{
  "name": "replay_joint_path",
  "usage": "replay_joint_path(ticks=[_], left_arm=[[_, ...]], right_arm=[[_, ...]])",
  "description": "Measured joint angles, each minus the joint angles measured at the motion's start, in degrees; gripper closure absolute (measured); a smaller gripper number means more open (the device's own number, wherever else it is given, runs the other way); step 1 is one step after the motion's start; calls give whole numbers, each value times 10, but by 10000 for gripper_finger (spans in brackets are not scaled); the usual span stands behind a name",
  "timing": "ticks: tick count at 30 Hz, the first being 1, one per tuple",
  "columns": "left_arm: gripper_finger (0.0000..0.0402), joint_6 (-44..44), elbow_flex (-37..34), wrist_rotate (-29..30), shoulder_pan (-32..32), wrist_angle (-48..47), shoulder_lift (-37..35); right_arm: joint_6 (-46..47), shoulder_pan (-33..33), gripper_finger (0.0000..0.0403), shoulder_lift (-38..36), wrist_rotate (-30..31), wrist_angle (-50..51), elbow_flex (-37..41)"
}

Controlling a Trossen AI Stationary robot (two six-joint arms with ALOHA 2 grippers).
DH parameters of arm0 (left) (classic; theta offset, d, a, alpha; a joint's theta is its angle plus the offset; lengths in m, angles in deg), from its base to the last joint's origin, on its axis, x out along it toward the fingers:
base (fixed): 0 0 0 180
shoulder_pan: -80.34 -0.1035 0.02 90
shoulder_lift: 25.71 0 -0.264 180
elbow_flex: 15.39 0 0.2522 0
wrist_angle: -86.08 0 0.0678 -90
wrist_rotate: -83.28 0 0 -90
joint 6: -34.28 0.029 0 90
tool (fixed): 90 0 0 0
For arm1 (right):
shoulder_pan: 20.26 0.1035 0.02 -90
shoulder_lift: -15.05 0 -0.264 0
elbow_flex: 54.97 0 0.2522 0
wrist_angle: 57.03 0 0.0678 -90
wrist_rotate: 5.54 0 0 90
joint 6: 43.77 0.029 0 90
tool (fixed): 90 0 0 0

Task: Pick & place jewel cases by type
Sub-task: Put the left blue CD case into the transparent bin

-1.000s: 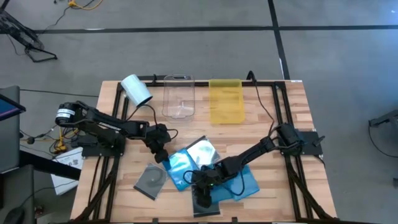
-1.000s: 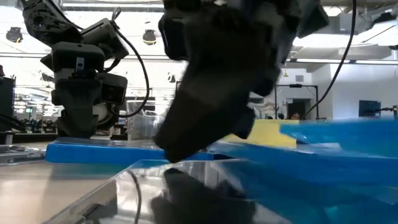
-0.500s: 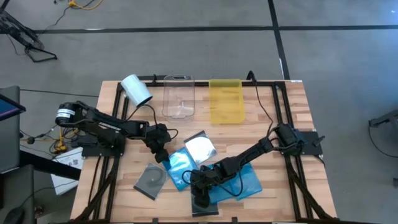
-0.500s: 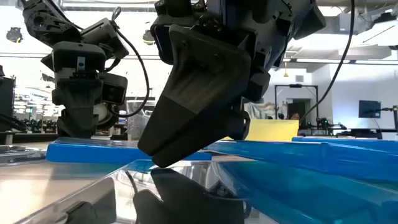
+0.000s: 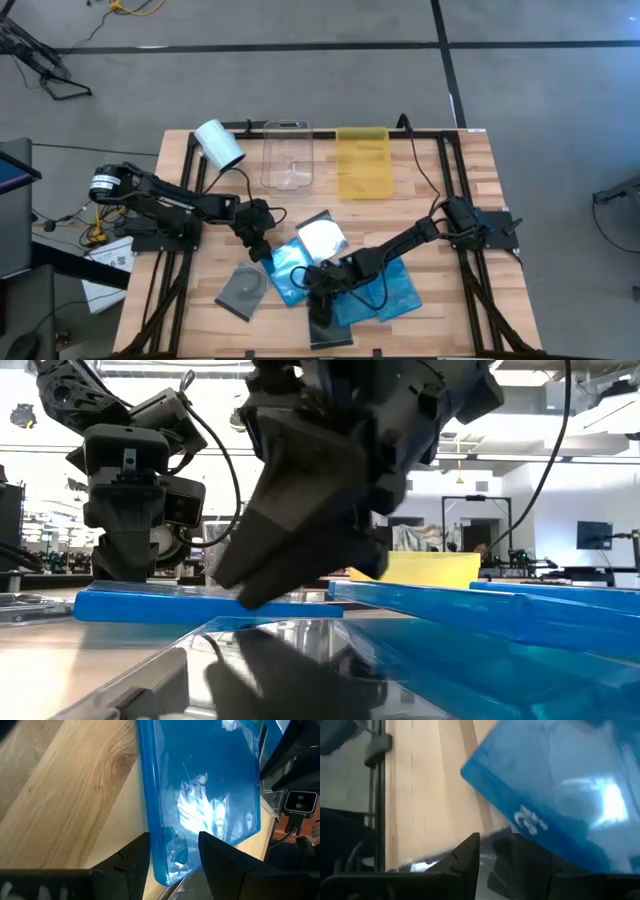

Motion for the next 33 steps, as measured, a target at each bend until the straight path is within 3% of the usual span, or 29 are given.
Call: replay_joint_path(ticks=[23, 33], left_arm=[[241, 0, 0, 8, 12, -4, 0], [241, 1, 0, -3, 12, -5, 0]], right_arm=[[44, -23, 295, -2, 2, 19, 0], [41, -34, 295, -10, 16, 89, 0]])
